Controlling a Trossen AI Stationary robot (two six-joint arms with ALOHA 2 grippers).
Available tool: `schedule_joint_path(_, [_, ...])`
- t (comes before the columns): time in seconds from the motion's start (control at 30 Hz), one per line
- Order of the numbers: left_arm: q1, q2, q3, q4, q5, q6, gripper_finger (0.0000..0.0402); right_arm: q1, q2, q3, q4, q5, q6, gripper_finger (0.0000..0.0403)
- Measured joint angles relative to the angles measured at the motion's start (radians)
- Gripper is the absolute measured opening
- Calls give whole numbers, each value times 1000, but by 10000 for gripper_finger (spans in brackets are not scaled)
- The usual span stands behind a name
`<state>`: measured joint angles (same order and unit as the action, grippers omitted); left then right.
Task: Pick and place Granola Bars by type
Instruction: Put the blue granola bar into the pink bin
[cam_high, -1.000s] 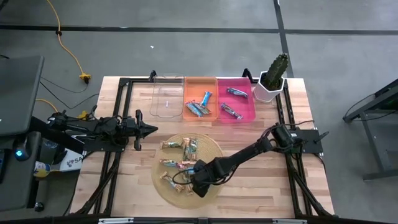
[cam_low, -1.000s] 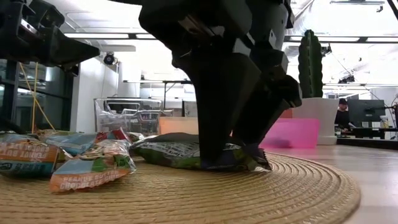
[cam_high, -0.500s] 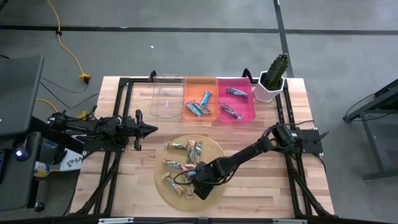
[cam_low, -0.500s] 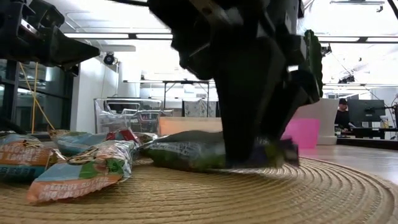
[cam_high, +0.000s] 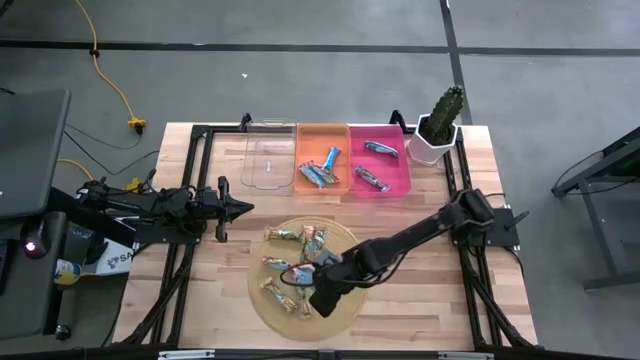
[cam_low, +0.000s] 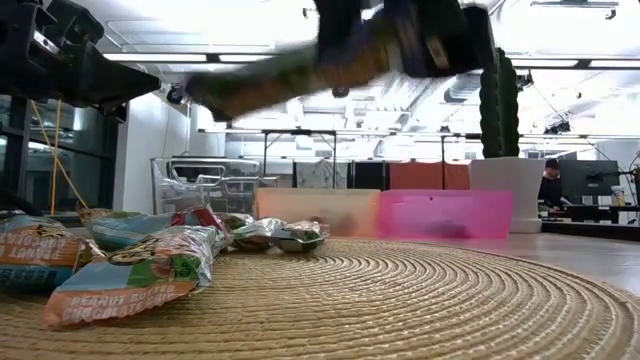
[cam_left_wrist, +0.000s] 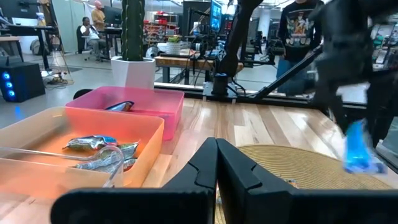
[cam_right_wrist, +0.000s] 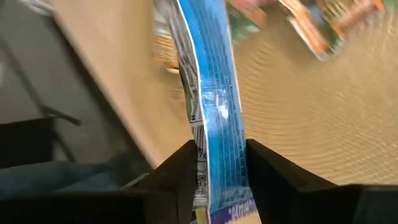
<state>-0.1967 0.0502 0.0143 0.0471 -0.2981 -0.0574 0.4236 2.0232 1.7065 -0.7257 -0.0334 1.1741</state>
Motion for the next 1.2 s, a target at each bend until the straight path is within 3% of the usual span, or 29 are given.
schedule_joint_path(0.17, [0,0,0,0,0,0,1,-3,-74,2,131,18,-27,121])
schedule_joint_path(0.3, [0,0,0,0,0,0,1,-3,-124,2,241,112,-63,121])
schedule_joint_path(0.47, [0,0,0,0,0,0,1,-21,-148,3,250,178,-87,121])
schedule_joint_path(0.63, [0,0,0,0,0,0,1,-29,-140,-1,217,91,-159,121])
schedule_joint_path(0.97, [0,0,0,0,0,0,1,41,-44,-3,180,-52,-688,122])
schedule_joint_path(1.2, [0,0,0,0,0,0,1,56,41,-3,207,-95,-875,123])
